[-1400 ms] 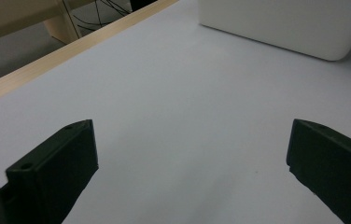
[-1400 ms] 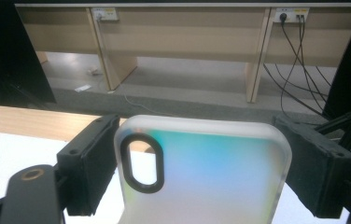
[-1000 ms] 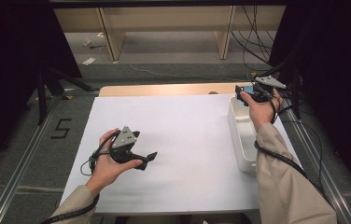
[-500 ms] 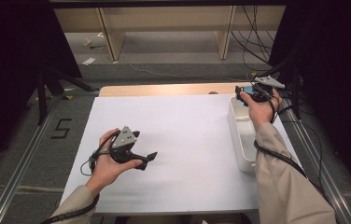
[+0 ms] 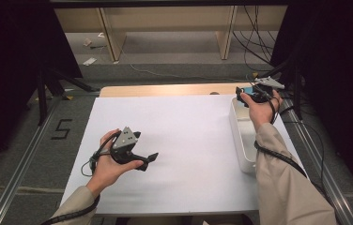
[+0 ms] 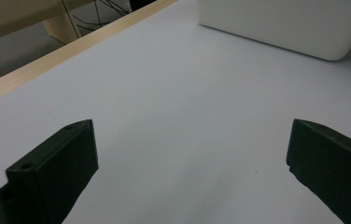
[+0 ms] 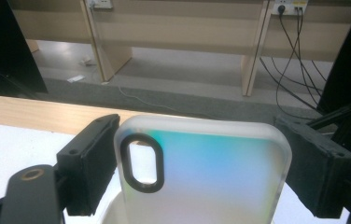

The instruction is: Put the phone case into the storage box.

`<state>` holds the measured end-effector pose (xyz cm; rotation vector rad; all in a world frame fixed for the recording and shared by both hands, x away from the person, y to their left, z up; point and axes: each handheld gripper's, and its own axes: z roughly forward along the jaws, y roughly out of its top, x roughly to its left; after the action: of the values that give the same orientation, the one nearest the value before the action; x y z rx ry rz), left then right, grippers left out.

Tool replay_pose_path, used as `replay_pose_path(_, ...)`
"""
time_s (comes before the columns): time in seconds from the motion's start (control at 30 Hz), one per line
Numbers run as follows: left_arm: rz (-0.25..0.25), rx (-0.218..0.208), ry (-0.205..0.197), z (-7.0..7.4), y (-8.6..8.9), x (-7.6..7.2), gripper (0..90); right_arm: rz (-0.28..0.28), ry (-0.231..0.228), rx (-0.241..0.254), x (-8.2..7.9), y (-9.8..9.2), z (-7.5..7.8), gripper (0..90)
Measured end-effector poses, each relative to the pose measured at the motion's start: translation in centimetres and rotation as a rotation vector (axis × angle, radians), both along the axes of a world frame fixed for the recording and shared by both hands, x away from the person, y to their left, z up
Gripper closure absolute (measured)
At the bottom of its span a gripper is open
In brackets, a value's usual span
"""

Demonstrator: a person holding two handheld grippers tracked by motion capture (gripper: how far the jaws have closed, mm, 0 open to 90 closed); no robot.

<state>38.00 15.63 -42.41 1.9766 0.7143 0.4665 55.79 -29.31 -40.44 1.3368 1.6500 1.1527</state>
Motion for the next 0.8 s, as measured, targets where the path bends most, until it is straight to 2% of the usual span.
replay_pose_path(0.8,0.0,0.002,-0.002,0.0,-0.04,-0.01,1.3,-0.001,0.015,-0.011,0.45,0.15,-0.89,18.5)
